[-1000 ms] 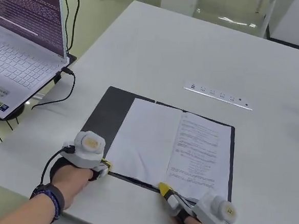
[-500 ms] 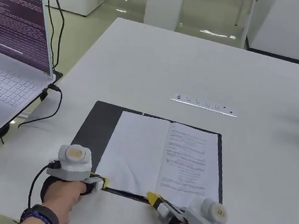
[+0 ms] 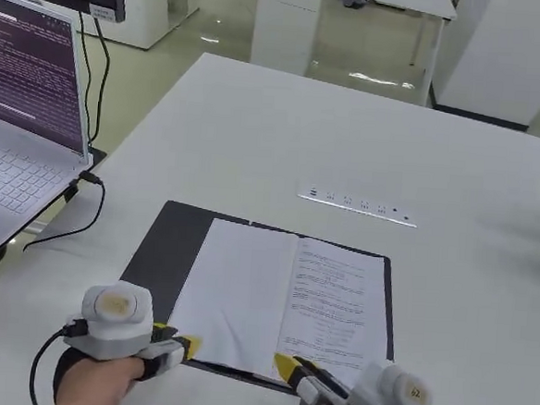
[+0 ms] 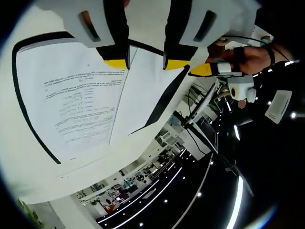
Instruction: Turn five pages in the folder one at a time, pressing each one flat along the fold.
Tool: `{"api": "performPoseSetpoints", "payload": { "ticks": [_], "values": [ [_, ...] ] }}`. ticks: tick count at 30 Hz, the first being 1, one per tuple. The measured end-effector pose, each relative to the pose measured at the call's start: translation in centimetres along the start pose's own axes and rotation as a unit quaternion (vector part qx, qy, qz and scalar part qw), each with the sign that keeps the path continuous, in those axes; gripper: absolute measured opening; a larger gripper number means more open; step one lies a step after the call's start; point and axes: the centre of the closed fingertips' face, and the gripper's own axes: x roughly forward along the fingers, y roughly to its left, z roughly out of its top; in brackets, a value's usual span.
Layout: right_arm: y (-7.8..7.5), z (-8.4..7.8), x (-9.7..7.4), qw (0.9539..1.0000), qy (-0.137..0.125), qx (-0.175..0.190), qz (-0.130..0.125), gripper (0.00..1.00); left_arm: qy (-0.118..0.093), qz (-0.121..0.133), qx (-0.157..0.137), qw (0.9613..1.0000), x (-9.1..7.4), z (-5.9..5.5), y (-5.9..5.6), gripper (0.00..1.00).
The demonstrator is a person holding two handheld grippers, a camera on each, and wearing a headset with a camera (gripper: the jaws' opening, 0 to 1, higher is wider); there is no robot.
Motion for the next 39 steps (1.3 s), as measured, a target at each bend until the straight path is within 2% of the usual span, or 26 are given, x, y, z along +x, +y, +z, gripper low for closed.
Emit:
{"api": "performPoseSetpoints", "payload": {
  "ticks": [4,7,10,15,18,22,27,32,36,39],
  "values": [
    [-0.7,0.7,-1.3,0.9997,-0.006,-0.02,-0.01,0.3,-0.008,-0.001,0.019,0.9998,-0.5,0.7,-0.2,0.26],
    [-1.1,1.3,-2.5,0.9989,-0.012,-0.041,-0.018,0.33,-0.012,-0.007,0.047,0.9988,-0.8,1.3,-0.8,0.28],
    [-1.3,1.7,-3.4,0.9977,-0.017,-0.062,-0.021,0.36,-0.021,-0.014,0.062,0.9977,-1.2,2.0,-1.4,0.3],
    [-1.4,2.6,-4.9,0.9939,-0.012,-0.106,-0.027,0.41,-0.029,-0.029,0.101,0.9941,-2.0,3.1,-2.4,0.37],
    [-1.5,3.7,-6.0,0.9922,-0.024,-0.117,-0.035,0.44,-0.034,-0.034,0.117,0.992,-2.8,3.7,-2.8,0.4],
    [-1.8,4.9,-7.2,0.9887,-0.04,-0.136,-0.048,0.46,-0.043,-0.043,0.124,0.9905,-3.8,4.3,-3.1,0.45],
    [-2.1,6.0,-8.8,0.9881,-0.072,-0.12,-0.063,0.51,-0.047,-0.043,0.137,0.9884,-5.4,4.8,-3.0,0.51],
    [-2.3,5.3,-10.2,0.9865,-0.062,-0.131,-0.076,0.57,-0.052,-0.036,0.137,0.9885,-6.6,4.9,-1.9,0.56],
    [-2.1,4.7,-11.3,0.9847,-0.058,-0.143,-0.081,0.6,-0.049,-0.01,0.138,0.9892,-7.4,4.4,-0.8,0.59],
    [-2.1,4.4,-12.3,0.9846,-0.066,-0.137,-0.087,0.61,-0.053,-0.007,0.13,0.9901,-7.8,4.1,-1.1,0.62]
  ]
}}
